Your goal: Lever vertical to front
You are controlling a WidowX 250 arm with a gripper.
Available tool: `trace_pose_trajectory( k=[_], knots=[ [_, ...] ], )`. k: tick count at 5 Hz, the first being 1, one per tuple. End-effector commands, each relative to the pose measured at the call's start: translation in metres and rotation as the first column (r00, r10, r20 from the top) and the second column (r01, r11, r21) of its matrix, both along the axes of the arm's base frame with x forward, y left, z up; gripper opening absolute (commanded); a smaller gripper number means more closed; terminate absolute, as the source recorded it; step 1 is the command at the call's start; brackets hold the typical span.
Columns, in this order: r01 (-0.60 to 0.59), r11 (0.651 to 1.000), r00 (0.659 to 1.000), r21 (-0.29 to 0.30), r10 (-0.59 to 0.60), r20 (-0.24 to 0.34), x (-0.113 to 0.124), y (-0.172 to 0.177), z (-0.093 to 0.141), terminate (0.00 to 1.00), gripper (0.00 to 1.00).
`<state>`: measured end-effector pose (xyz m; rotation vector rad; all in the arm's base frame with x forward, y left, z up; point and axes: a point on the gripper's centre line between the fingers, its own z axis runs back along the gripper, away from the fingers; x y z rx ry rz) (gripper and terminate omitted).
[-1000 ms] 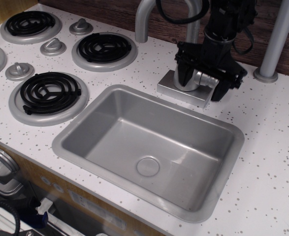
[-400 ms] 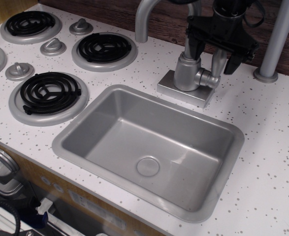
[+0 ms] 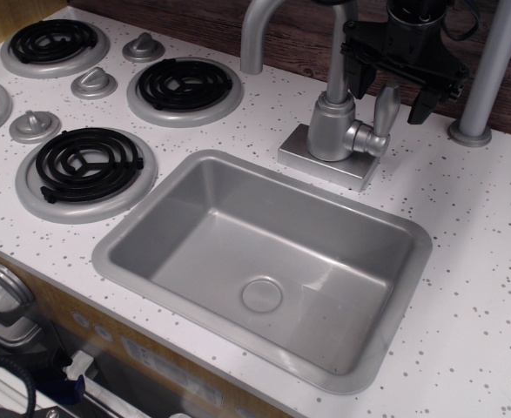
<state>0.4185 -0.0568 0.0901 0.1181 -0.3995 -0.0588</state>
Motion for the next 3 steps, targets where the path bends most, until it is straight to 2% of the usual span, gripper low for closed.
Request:
trace_pose_trajectory(
  k=[1, 3],
  knots=[
    [0.007, 1.0, 0.999, -0.002, -0.007, 0.05, 0.009, -0.003, 0.019, 0.0, 0.0],
    [-0.044, 0.999, 0.999, 0.002, 0.044, 0.019, -0.007, -0.002, 0.017, 0.0, 0.0]
  ],
)
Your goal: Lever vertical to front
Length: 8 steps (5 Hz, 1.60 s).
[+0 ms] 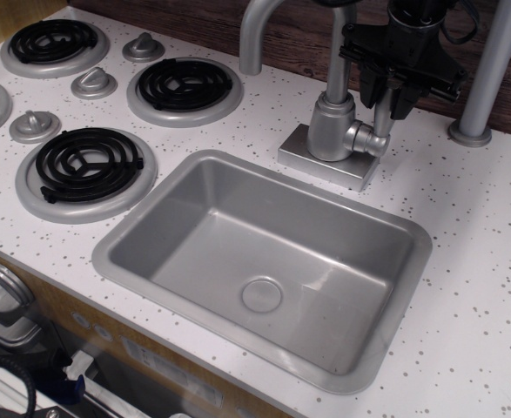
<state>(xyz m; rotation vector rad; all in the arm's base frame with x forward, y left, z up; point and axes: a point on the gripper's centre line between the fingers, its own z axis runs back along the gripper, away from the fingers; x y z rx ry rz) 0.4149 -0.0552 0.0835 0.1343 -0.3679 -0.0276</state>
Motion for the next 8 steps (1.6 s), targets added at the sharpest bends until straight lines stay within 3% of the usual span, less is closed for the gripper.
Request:
trace_pose_trajectory(
  k=[1, 2, 5, 8],
  knots=[
    [-0.042, 0.999, 0.999, -0.005, 0.042, 0.02, -0.018, -0.002, 0.022, 0.0, 0.0],
    [-0.058, 0.998, 0.998, 0.0, 0.058, -0.025, -0.029, 0.0, 0.02, 0.0, 0.0],
    [-0.063, 0.993, 0.995, -0.099, 0.055, -0.085, -0.038, 0.008, -0.017, 0.0, 0.0],
    [-0.063, 0.992, 0.992, -0.11, 0.05, -0.113, -0.038, 0.006, -0.029, 0.0, 0.0]
  ],
)
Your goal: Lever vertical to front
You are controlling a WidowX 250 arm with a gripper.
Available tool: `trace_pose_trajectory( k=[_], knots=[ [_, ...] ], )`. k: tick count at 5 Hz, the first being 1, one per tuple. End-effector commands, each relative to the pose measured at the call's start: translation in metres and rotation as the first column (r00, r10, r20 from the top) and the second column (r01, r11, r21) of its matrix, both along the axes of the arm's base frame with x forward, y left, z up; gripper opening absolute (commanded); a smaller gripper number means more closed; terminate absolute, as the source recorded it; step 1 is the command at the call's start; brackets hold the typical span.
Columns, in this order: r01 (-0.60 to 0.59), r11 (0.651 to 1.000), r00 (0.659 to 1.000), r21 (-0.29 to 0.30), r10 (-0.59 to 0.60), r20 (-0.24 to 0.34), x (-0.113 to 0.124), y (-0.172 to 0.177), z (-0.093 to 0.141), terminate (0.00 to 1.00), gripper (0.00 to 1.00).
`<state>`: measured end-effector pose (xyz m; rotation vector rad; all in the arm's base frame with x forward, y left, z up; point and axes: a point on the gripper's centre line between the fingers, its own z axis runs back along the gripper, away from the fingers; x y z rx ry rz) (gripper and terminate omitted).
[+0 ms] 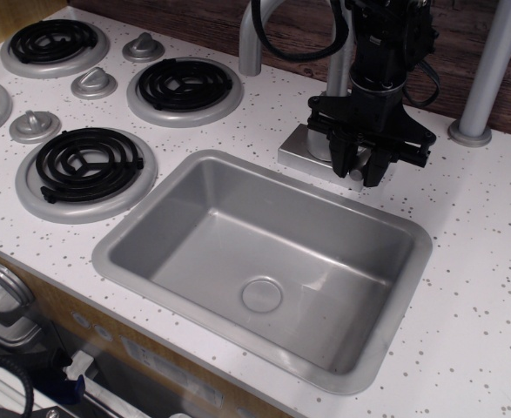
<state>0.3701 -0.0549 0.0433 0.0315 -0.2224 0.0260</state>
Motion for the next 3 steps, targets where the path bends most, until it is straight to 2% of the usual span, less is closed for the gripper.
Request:
trace_pose_trajectory(
  k=[1, 2, 3],
  knots=[
    [-0.017, 1.0, 1.0, -0.002, 0.017, 0.016, 0.005, 0.006, 0.008, 0.0, 0.0],
    [-0.032, 0.999, 0.999, 0.03, 0.032, 0.001, 0.0, 0.004, 0.019, 0.0, 1.0],
    [-0.041, 0.996, 0.999, 0.077, 0.043, -0.015, -0.006, 0.003, 0.032, 1.0, 1.0]
  ],
)
